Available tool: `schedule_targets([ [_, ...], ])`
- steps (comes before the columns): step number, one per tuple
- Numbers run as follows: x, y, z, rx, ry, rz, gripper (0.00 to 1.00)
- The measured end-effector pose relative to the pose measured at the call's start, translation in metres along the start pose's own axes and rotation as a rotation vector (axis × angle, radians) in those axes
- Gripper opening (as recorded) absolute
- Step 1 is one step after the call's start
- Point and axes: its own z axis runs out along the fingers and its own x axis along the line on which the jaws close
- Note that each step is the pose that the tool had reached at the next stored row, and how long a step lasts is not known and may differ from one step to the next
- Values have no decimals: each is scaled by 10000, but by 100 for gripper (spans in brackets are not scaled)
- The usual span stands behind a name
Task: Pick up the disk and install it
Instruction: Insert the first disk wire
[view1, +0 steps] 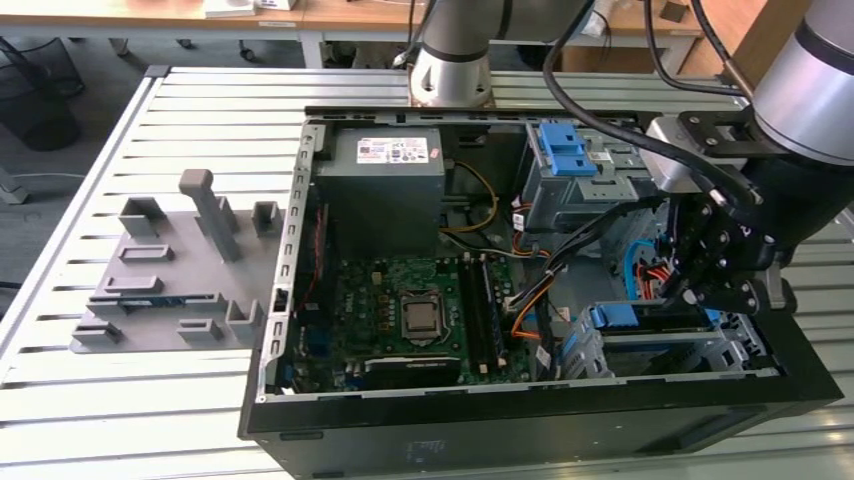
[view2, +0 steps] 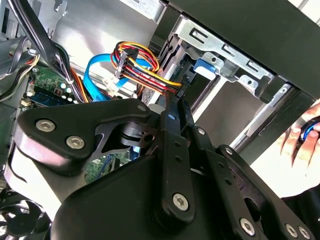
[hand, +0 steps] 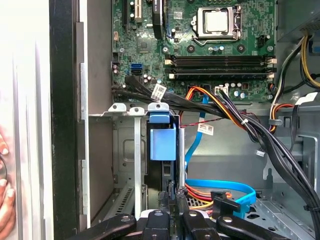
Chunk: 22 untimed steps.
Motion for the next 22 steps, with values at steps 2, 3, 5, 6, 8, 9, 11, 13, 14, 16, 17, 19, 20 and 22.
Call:
schedule_targets([
  [2,0,0,-1,-2,2,33,17],
  [3,0,0,-1,-2,3,46,17],
  [5,0,1,-1,-3,2,57,17],
  [6,0,1,-1,-4,3,60,17],
  [8,-1,-5,-1,-6,1,60,17],
  [9,-1,-11,0,-7,-4,61,17],
  [11,-1,-26,6,-14,-13,61,17],
  [13,-2,-27,12,-15,-12,62,17],
  [14,-2,-27,17,-15,-14,62,17],
  [16,-2,-28,29,-15,-26,61,17],
  [17,-2,-27,34,-16,-28,61,17],
  [19,-3,-27,45,-15,-38,61,17],
  [20,-3,-27,49,-16,-42,61,17],
  [22,-3,-27,51,-17,-55,61,17],
])
